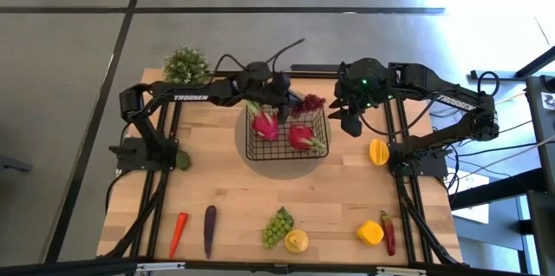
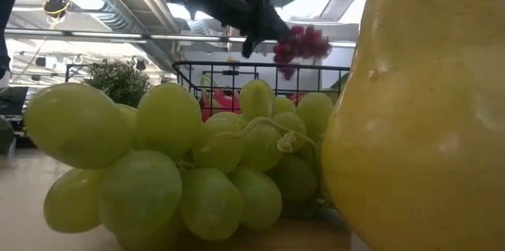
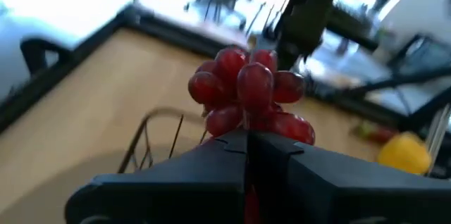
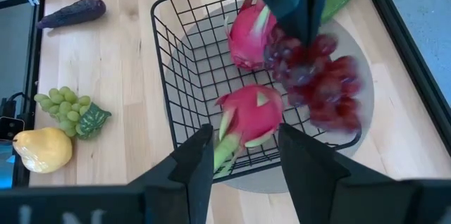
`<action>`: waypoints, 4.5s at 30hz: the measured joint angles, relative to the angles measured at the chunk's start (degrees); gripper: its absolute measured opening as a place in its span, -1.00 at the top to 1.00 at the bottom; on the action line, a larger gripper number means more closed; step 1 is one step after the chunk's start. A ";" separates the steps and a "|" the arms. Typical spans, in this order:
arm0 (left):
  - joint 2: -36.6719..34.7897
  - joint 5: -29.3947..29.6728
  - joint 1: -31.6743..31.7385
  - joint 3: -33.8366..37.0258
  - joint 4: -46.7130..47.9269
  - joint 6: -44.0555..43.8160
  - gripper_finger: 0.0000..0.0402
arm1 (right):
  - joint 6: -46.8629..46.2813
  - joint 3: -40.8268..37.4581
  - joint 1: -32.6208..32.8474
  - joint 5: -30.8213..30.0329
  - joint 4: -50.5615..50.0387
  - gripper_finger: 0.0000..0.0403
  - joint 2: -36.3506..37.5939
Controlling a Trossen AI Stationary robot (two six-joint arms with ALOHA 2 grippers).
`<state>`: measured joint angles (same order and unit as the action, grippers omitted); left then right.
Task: Build produce basket
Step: Put the dark red grapes into the black wire basket, then put the yellow bell pepper into the black wire basket
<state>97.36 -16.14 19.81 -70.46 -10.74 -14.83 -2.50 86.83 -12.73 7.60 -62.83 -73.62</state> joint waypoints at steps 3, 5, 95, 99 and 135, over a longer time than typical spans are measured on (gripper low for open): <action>0.00 0.23 -0.07 0.00 5.08 2.59 1.00 | 0.00 0.00 -0.02 0.00 0.00 0.26 0.02; 0.55 1.05 -0.44 0.00 7.40 4.71 1.00 | 0.00 0.00 0.00 0.00 0.00 0.26 0.02; -31.31 14.57 -24.23 0.00 68.05 -13.64 0.66 | -22.58 0.17 30.26 -2.20 3.52 0.26 -2.57; -31.86 14.62 -27.28 0.03 67.99 -13.65 0.66 | -31.53 0.17 35.03 -1.66 3.56 0.26 -4.81; -31.76 18.67 -31.47 0.00 67.68 -14.59 0.66 | -51.01 0.17 42.66 9.05 -14.85 0.26 -12.92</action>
<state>65.60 2.52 -11.66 -70.46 56.95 -29.42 -53.52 87.00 29.93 16.64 -77.67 -86.54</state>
